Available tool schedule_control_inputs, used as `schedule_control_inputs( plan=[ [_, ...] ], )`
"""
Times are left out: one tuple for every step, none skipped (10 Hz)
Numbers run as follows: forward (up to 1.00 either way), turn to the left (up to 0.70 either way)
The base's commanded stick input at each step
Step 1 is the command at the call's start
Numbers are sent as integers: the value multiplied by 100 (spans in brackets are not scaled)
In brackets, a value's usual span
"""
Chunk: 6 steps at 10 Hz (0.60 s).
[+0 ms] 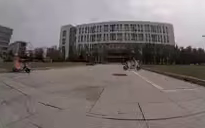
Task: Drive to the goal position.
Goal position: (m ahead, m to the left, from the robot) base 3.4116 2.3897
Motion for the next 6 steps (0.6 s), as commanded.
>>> schedule_control_inputs(
  plan=[
    [100, 0],
    [100, 0],
    [100, 0],
    [100, 0],
    [100, 0],
    [100, 0]
  ],
)
